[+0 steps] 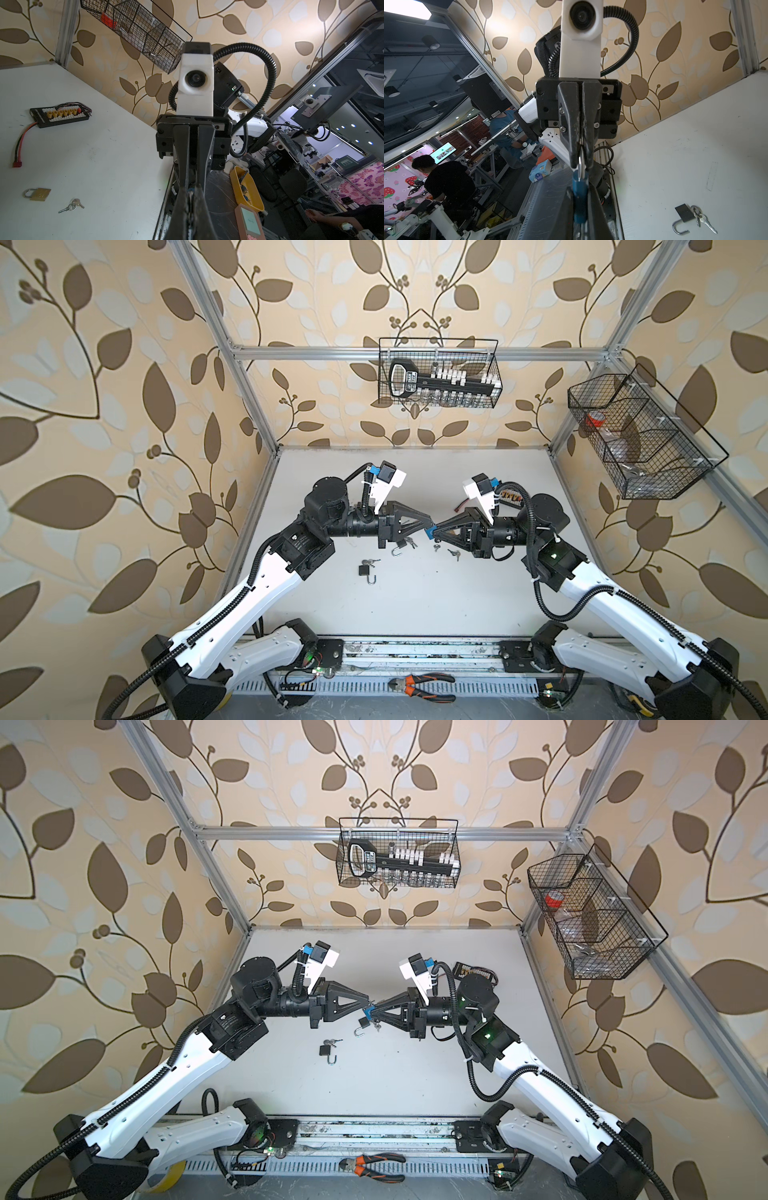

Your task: Lock with the key

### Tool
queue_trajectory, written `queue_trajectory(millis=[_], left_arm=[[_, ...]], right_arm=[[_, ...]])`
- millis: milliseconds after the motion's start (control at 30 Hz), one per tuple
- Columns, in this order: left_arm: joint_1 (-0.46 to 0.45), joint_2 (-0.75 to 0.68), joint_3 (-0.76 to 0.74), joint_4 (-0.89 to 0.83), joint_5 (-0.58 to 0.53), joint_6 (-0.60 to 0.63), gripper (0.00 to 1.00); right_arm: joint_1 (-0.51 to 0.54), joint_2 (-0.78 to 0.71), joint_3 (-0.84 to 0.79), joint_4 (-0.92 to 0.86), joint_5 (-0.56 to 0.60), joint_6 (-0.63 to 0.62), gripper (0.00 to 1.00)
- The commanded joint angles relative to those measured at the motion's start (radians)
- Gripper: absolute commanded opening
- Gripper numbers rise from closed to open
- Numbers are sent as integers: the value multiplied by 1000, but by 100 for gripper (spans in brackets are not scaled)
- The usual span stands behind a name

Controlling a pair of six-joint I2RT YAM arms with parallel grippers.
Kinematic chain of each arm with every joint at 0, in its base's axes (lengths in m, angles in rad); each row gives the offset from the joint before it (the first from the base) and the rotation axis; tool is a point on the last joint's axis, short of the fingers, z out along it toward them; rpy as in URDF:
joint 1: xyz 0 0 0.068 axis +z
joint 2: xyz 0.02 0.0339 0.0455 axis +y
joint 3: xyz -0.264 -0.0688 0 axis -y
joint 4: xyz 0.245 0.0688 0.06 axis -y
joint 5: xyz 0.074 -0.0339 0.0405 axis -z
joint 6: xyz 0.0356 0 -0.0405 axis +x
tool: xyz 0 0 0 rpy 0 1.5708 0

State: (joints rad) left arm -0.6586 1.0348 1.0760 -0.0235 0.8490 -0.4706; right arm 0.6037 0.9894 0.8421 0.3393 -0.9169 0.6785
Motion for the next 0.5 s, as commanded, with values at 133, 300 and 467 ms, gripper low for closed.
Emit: queue_trajectory(millis=[133, 300, 467], left_arm=[[-54, -12, -14, -75, -67, 1, 0], [-54, -22, 0, -99, -62, 8, 0], [-55, -25, 2, -86, -67, -5, 0]], right_arm=[[11, -32, 72, 3, 87, -136, 0], [10, -56, 54, -2, 84, -147, 0], [11, -65, 48, 14, 72, -150, 0]])
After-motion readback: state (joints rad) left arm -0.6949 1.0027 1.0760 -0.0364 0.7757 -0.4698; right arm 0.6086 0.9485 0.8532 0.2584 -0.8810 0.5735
